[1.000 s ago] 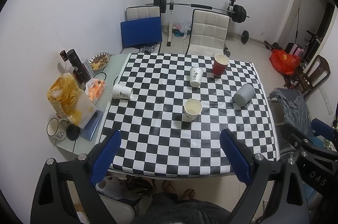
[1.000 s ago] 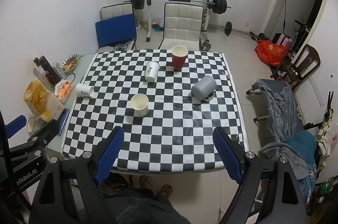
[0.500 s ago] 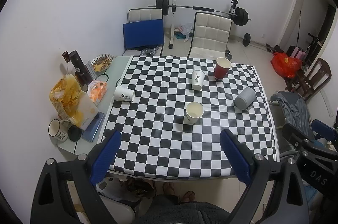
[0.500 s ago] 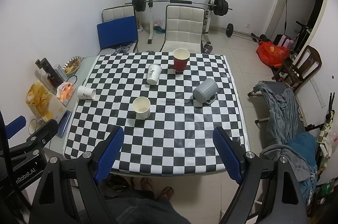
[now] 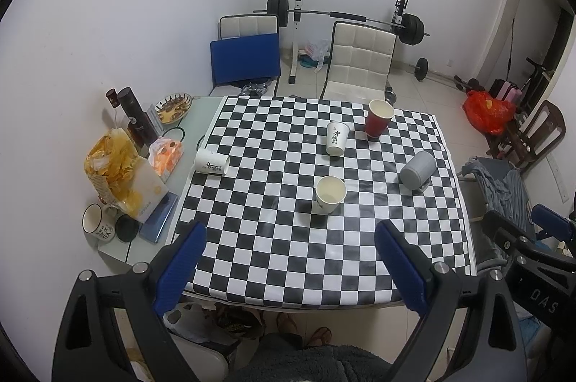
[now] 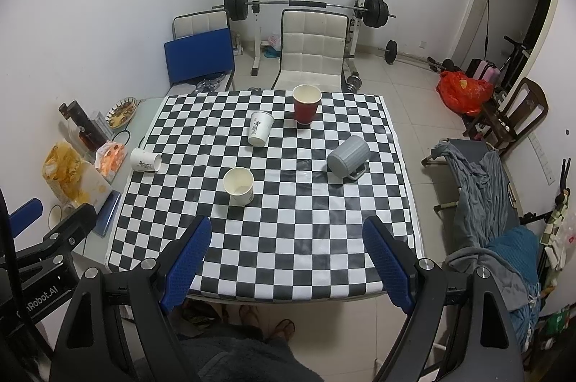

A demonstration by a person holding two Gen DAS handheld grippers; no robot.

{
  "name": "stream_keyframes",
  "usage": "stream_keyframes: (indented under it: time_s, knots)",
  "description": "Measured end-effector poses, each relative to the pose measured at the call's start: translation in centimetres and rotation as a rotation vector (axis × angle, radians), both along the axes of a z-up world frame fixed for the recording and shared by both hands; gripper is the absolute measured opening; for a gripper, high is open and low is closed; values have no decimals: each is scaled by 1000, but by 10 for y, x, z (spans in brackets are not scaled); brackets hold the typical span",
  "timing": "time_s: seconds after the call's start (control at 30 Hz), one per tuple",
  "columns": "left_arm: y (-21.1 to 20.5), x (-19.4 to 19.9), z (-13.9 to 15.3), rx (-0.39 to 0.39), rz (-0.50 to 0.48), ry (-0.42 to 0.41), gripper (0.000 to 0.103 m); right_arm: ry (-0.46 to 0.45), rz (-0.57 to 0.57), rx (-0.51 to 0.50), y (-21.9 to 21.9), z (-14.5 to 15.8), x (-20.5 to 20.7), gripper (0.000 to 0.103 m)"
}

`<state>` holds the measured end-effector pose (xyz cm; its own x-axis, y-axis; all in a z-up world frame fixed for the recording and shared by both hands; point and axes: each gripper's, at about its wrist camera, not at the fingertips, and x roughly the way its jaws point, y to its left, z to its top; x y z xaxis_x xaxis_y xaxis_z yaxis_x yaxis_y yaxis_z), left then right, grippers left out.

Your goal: Flip cup upright

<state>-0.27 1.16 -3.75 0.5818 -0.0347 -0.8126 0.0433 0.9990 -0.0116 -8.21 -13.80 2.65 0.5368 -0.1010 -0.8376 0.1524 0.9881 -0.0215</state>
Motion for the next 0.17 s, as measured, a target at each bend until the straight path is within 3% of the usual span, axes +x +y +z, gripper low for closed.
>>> stream_keyframes:
  time_s: [0.17]
  knots:
    - [1,2,1,4,-1,-5,95,-1,-1,0,0,0,-1,88]
